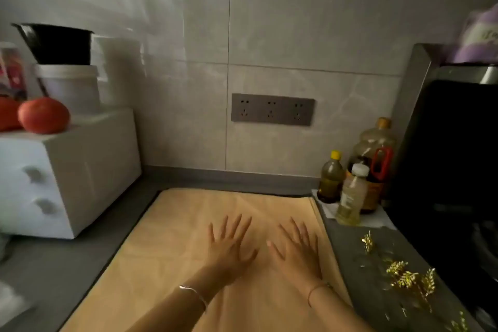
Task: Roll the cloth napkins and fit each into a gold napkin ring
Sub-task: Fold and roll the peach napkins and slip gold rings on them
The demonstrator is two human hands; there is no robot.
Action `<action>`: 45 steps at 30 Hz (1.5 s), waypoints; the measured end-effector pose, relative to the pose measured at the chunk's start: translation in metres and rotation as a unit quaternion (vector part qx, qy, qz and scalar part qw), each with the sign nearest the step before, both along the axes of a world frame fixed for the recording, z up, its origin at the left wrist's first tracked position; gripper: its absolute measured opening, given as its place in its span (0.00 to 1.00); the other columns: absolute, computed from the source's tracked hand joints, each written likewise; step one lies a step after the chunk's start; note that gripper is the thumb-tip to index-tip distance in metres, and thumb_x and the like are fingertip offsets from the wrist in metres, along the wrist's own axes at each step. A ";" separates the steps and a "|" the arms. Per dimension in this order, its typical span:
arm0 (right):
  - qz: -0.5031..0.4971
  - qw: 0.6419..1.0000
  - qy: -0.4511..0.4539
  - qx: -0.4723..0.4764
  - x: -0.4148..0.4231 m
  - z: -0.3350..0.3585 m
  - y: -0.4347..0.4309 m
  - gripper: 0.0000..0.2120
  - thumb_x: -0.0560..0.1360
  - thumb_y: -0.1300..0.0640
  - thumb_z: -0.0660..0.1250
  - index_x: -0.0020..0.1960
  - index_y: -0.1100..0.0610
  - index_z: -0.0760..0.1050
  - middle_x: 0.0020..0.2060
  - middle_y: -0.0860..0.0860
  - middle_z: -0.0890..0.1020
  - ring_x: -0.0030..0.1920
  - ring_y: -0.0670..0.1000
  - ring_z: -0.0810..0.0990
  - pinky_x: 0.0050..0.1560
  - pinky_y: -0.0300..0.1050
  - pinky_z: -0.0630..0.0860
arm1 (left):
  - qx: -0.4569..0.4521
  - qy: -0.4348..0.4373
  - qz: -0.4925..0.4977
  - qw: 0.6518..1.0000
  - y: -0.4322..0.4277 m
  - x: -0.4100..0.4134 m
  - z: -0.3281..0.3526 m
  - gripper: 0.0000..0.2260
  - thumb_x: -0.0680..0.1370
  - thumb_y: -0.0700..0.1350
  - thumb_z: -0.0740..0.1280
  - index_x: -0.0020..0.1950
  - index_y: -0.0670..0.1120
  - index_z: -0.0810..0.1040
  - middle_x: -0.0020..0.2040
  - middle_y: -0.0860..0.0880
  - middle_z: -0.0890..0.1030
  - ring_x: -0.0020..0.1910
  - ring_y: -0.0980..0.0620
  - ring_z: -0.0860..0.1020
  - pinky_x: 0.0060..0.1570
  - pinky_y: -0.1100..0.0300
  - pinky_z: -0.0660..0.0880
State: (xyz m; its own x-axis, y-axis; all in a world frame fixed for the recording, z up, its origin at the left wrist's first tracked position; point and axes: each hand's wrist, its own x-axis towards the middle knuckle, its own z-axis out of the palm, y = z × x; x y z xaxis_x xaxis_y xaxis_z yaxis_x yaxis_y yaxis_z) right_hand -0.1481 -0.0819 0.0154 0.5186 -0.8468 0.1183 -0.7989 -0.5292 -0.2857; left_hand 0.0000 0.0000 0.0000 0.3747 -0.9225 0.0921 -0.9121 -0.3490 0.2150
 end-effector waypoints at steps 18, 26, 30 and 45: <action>0.122 0.991 0.047 -0.007 -0.022 -0.053 -0.009 0.27 0.78 0.37 0.48 0.75 0.42 0.50 0.76 0.44 0.49 0.76 0.47 0.46 0.75 0.48 0.44 | 0.069 -0.018 -0.039 0.997 0.006 -0.001 -0.028 0.30 0.76 0.68 0.45 0.76 0.59 0.46 0.78 0.55 0.45 0.76 0.49 0.43 0.73 0.44 0.40; 0.133 0.988 0.073 0.012 -0.030 -0.044 0.003 0.27 0.79 0.37 0.47 0.76 0.42 0.48 0.77 0.45 0.48 0.76 0.47 0.45 0.75 0.48 0.44 | 0.046 -0.001 -0.051 0.998 0.024 -0.006 -0.026 0.27 0.78 0.64 0.47 0.76 0.58 0.49 0.78 0.54 0.48 0.76 0.51 0.45 0.73 0.47 0.42; 0.191 0.978 0.082 0.023 -0.059 -0.042 0.038 0.28 0.78 0.36 0.46 0.76 0.41 0.45 0.76 0.42 0.44 0.76 0.45 0.41 0.75 0.45 0.40 | 0.054 0.003 -0.074 0.996 0.063 -0.015 -0.026 0.29 0.77 0.66 0.47 0.76 0.59 0.47 0.77 0.55 0.47 0.76 0.53 0.44 0.74 0.49 0.41; 0.317 0.944 0.084 0.019 -0.135 -0.025 0.147 0.34 0.67 0.28 0.59 0.71 0.32 0.56 0.73 0.35 0.51 0.74 0.37 0.46 0.70 0.33 0.43 | 0.115 0.006 -0.218 0.969 0.190 -0.046 -0.020 0.41 0.66 0.75 0.58 0.73 0.68 0.42 0.76 0.60 0.41 0.75 0.55 0.37 0.73 0.48 0.37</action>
